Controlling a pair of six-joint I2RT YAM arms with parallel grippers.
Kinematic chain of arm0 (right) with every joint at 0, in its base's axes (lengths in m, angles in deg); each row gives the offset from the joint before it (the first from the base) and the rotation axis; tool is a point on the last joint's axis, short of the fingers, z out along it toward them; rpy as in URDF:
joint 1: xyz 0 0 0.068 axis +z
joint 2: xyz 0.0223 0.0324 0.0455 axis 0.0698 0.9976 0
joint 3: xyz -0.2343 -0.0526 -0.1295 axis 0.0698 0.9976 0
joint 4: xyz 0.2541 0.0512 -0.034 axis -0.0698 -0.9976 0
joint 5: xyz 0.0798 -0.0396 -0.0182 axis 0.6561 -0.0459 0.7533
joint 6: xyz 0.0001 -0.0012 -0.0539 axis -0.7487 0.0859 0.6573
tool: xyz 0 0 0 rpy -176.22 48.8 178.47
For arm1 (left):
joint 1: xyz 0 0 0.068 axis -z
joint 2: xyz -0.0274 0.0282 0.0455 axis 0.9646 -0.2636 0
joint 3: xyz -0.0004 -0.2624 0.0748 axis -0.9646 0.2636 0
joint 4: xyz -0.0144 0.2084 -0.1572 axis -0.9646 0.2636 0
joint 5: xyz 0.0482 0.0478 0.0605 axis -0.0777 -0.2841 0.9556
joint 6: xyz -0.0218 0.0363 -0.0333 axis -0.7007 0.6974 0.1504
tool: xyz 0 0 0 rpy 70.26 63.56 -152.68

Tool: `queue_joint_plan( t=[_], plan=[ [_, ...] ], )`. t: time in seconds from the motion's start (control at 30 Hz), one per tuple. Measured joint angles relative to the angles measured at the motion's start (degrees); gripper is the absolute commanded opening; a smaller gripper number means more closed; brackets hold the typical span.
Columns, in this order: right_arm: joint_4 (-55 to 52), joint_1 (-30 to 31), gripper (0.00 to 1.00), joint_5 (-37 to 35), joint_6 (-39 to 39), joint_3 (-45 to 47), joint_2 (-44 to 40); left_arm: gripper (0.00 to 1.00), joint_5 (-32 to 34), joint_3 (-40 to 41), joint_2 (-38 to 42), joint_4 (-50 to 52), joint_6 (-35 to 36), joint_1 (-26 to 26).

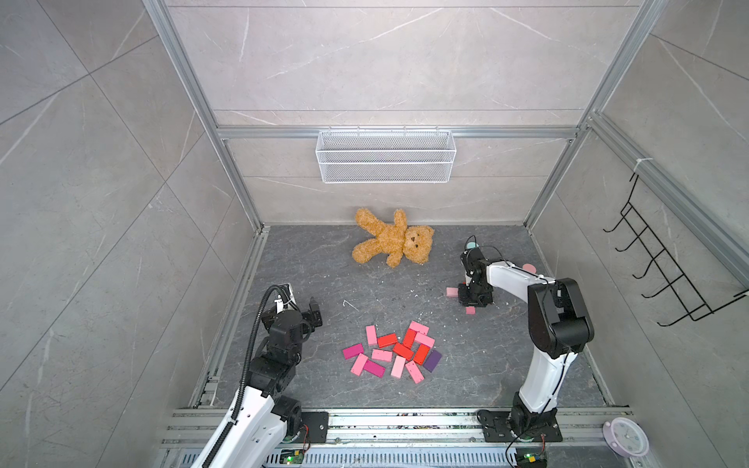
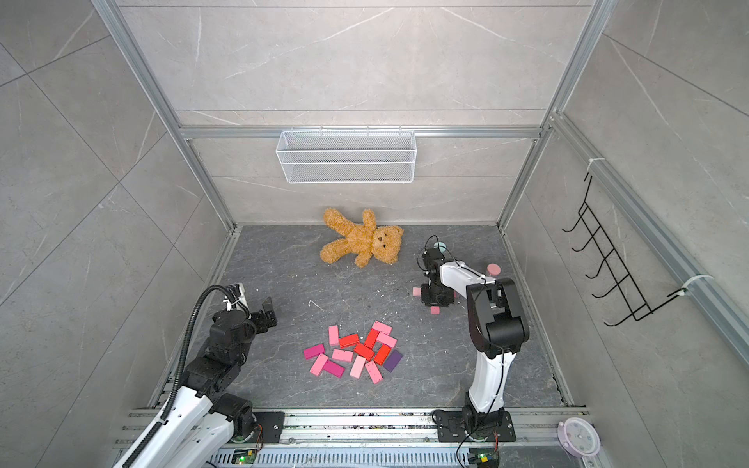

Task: Assemble the letter t with building blocks
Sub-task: Assemble the building block at the center of the board.

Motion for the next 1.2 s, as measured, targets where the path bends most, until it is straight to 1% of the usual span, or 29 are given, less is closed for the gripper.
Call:
queue_joint_plan(
  t=[0.17,0.23,0.3,0.4,0.67,0.73,0.8,0.83,0.9,1.1,1.2],
  plan=[
    [0.2,-0.1,0.37,0.5,-0.1,0.0,0.0,1.0,0.0,0.0,0.0,0.3,0.0,0.0],
    [0.2,-0.2,0.4,0.9,-0.3,0.0,0.0,1.0,0.1,0.0,0.0,0.5,0.0,0.1],
    [0.2,-0.3,0.51,1.6,-0.8,0.1,0.0,1.0,0.1,0.0,0.0,0.7,0.0,0.3],
    [0.4,-0.4,0.57,2.8,-0.9,0.1,0.0,1.0,0.1,0.0,0.0,0.8,0.0,0.3],
    [0.3,-0.4,0.59,3.9,-1.2,0.3,-0.2,1.0,0.6,0.0,0.1,0.8,0.0,0.5],
    [0.3,-0.4,0.73,3.8,-1.3,0.4,-0.4,1.0,1.0,0.0,0.2,0.8,0.0,0.6],
    [0.3,-0.4,0.81,3.8,-0.9,0.7,-1.3,1.0,1.0,0.0,0.3,0.8,0.0,0.7],
    [0.3,-0.4,0.84,3.6,-0.9,0.9,-2.1,1.0,1.1,0.0,0.4,0.8,0.0,0.7],
    [-0.1,-0.4,0.85,3.3,-0.7,1.5,-4.7,1.0,1.2,0.0,0.4,0.8,0.0,0.7],
    [-1.6,-0.2,0.85,3.2,-0.5,2.1,-14.0,1.0,1.4,0.0,0.4,0.9,0.0,0.8],
    [-2.1,1.8,0.85,3.0,-1.8,4.7,-20.3,1.0,1.4,-0.2,0.5,1.3,0.0,0.9]
  ],
)
